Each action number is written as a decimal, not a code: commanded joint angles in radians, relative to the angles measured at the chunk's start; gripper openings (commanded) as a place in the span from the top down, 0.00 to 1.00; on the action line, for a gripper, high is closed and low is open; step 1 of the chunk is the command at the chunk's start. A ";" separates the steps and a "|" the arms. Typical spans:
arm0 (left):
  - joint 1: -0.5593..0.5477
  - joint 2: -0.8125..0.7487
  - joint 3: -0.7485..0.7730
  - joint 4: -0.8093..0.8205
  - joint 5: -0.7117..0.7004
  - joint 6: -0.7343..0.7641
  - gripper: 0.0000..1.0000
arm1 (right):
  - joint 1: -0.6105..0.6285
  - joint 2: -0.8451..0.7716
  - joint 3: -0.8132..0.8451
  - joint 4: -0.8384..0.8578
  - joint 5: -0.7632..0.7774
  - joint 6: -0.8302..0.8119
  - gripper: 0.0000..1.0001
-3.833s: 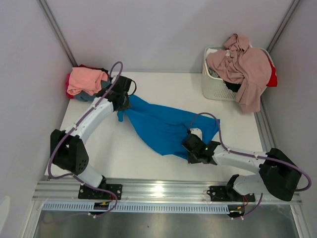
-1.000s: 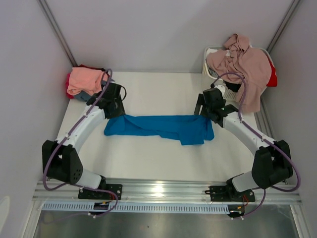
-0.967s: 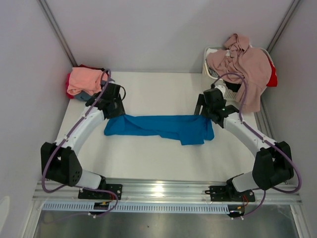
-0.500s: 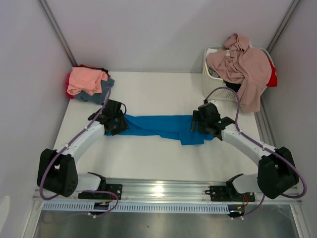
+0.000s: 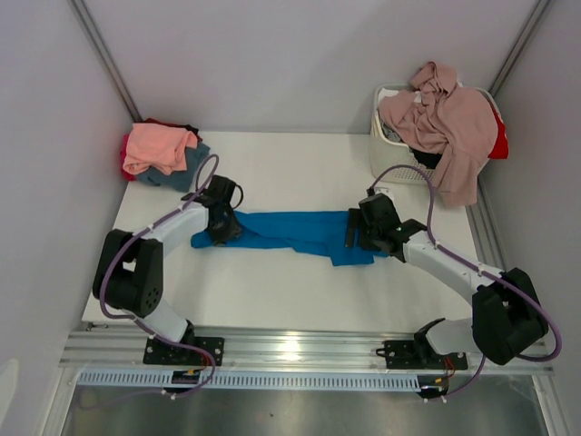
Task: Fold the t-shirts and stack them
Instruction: Fold the other side of the tshirt into a rectangle
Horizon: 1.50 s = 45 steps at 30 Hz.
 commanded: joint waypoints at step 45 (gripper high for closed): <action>0.224 0.004 0.305 -0.134 -0.040 0.081 0.96 | 0.041 -0.108 -0.086 0.010 0.008 0.041 0.16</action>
